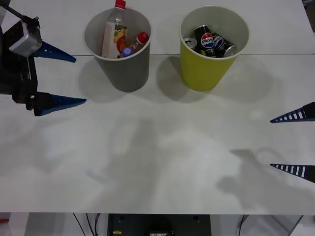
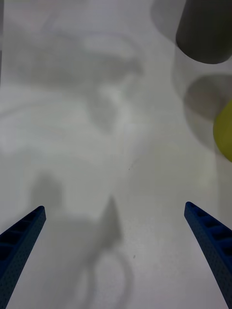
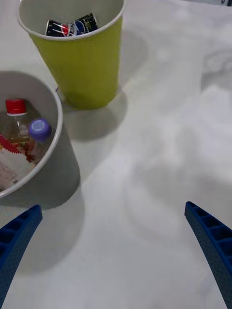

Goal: Put the can into the green bin and the plastic bottle into the gray bin

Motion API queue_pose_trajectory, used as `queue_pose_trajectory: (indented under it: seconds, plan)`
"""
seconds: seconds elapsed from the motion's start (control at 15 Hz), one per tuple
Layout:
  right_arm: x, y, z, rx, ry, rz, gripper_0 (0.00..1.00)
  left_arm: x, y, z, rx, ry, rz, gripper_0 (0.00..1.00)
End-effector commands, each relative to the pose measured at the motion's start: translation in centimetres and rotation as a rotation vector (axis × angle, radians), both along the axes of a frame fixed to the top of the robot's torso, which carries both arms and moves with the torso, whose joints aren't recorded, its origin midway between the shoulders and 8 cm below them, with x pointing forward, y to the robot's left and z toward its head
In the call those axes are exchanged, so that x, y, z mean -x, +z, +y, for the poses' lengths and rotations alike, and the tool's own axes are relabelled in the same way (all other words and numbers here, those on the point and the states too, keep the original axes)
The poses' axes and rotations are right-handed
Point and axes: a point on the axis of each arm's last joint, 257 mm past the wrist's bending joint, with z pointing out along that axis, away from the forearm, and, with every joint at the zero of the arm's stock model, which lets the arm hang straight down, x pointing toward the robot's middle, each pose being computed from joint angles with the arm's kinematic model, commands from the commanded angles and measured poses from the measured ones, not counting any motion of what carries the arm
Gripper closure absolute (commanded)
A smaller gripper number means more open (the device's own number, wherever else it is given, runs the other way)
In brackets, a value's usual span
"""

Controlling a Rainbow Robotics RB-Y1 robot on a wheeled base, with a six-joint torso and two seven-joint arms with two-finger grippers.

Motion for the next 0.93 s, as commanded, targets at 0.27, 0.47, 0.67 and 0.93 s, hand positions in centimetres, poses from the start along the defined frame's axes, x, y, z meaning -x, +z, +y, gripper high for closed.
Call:
queue_pose_trajectory:
  seconds: [0.27, 0.47, 0.67, 0.93]
  plan:
    - [0.0, 0.0, 0.0, 0.0, 0.0, 0.0, 0.0, 3.9, -5.0, 1.6, -0.094, -0.135, -0.05, 0.0]
    - [0.0, 0.0, 0.0, 0.0, 0.0, 0.0, 0.0, 5.1, -7.5, 2.6, -0.136, -0.183, -0.081, 0.0]
    - [0.0, 0.0, 0.0, 0.0, 0.0, 0.0, 0.0, 5.6, -9.0, 3.3, -0.182, -0.219, -0.117, 0.0]
    - [0.0, 0.0, 0.0, 0.0, 0.0, 0.0, 0.0, 6.4, -10.1, 3.3, -0.178, -0.229, -0.115, 0.0]
